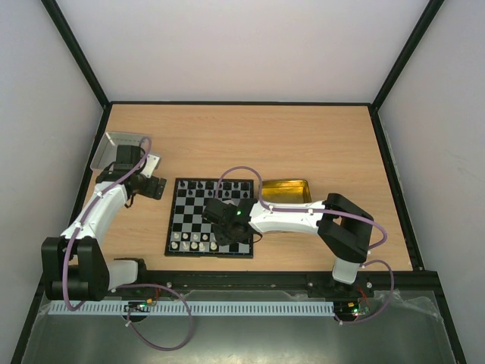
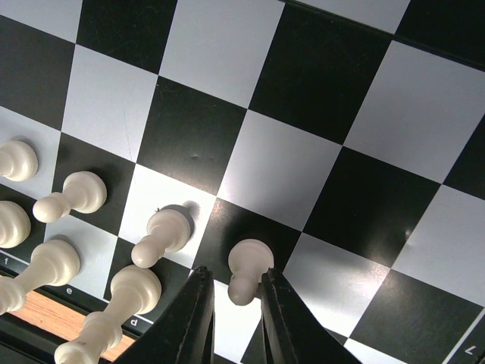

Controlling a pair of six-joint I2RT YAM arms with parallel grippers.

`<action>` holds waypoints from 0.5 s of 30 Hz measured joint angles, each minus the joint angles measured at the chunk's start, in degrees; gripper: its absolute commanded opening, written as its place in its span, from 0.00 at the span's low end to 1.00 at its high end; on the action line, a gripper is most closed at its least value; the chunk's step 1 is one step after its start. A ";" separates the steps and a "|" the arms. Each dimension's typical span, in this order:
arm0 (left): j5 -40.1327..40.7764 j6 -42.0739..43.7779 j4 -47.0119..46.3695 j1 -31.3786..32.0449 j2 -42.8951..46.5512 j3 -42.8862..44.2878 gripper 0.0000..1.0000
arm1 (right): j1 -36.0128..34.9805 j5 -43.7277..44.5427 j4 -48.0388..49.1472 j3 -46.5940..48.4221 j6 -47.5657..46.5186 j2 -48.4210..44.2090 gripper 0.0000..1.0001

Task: Set up the chess pieces on the board
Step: Place the chess piece on the chessboard.

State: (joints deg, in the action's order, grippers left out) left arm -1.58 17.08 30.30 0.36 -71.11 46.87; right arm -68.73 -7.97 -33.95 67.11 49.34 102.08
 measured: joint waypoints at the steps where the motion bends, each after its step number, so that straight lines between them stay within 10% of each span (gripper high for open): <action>1: 0.07 0.00 0.00 0.00 0.00 0.00 0.94 | 0.00 0.00 0.00 0.00 0.00 0.00 0.17; 15: 0.15 0.00 0.02 0.00 0.00 0.00 0.94 | 0.00 0.26 0.00 0.02 0.00 0.02 0.21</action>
State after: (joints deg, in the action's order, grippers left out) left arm -1.43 17.08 30.33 0.36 -71.11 46.87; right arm -68.73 -7.70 -33.95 67.13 49.34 102.10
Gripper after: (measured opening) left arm 0.936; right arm 0.178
